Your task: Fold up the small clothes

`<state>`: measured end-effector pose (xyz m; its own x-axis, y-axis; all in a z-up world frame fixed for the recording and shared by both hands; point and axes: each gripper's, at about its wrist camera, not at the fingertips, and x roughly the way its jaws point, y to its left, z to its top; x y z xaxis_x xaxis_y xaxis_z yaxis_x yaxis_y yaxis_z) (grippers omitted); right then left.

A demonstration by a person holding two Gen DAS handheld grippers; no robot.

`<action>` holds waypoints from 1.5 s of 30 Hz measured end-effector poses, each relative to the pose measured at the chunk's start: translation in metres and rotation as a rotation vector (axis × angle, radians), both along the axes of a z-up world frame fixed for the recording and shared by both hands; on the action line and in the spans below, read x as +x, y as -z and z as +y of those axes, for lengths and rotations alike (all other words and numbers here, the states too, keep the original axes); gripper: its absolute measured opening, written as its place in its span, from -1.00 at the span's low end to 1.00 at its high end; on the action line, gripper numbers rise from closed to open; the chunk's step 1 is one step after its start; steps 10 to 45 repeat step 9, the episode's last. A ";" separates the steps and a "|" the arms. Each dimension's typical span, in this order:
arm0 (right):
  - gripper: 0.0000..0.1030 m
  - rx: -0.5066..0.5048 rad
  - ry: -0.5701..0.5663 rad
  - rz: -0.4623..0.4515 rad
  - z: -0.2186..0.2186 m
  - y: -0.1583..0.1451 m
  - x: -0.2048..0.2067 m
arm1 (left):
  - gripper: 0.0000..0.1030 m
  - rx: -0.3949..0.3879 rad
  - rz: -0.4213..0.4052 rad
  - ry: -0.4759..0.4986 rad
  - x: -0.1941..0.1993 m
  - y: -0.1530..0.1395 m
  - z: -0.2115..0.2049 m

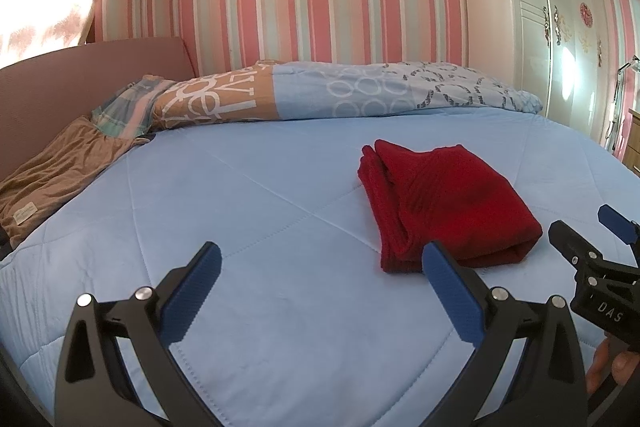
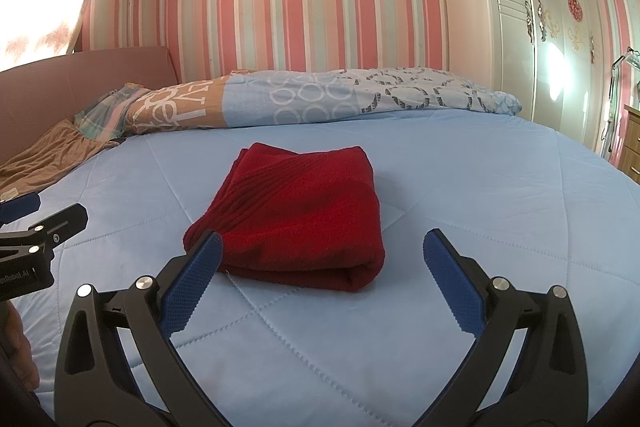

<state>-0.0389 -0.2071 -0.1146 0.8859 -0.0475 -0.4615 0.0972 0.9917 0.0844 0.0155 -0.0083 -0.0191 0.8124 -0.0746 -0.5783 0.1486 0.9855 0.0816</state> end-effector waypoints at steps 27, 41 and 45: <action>0.94 0.004 0.004 0.006 -0.003 -0.001 0.002 | 0.96 -0.012 0.023 0.010 0.001 0.001 -0.001; 0.94 0.004 0.004 0.006 -0.003 -0.001 0.002 | 0.96 -0.012 0.023 0.010 0.001 0.001 -0.001; 0.94 0.004 0.004 0.006 -0.003 -0.001 0.002 | 0.96 -0.012 0.023 0.010 0.001 0.001 -0.001</action>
